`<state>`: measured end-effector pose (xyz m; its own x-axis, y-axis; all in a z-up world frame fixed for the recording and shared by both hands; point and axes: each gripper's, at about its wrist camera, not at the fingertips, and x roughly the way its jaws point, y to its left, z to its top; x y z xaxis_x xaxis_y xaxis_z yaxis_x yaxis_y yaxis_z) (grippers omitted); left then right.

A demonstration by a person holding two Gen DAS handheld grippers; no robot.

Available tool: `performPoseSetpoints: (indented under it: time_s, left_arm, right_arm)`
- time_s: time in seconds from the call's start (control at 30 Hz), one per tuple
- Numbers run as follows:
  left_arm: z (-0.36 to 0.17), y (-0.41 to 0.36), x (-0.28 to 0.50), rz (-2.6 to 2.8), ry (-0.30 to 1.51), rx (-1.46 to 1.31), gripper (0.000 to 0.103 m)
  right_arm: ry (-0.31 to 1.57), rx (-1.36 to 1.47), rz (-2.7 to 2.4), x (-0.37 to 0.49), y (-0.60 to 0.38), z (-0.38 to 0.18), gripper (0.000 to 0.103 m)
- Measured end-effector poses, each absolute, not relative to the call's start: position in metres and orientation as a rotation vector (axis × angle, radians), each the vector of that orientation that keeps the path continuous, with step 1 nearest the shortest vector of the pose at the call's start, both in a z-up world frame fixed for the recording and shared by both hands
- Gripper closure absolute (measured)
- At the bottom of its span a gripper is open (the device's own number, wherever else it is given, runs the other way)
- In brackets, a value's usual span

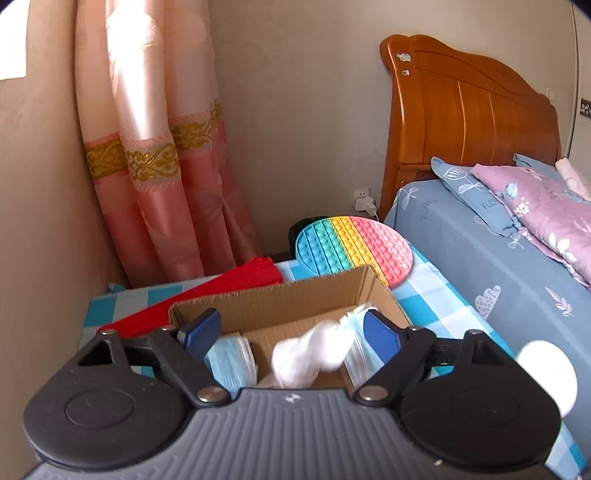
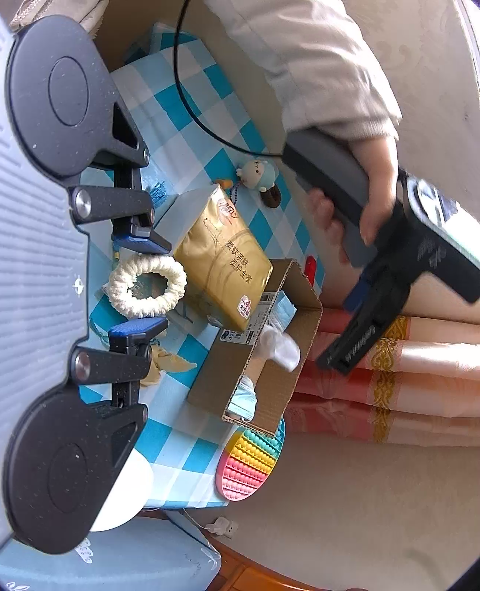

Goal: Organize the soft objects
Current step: 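Carry the white cloth into the cardboard box and open the left gripper while the right gripper lifts the ring, then lower the cream ring into the cardboard box and open the right gripper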

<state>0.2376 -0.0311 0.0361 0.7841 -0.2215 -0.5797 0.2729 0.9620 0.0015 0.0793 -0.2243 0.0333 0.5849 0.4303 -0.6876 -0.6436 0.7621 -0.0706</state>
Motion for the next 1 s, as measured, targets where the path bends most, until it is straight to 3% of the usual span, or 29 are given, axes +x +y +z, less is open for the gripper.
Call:
performPoseSetpoints:
  time_s: [0.3, 1.0]
  left_arm:
    - [0.031, -0.011, 0.158, -0.282, 0.621, 0.107, 0.003]
    - [-0.010, 0.042, 0.075, -0.124, 0.673, -0.016, 0.003]
  right_arm:
    - [0.680, -0.331, 0.634, 0.090, -0.222, 0.041, 0.061]
    - [0.654, -0.330, 0.583, 0.234, -0.182, 0.066, 0.061]
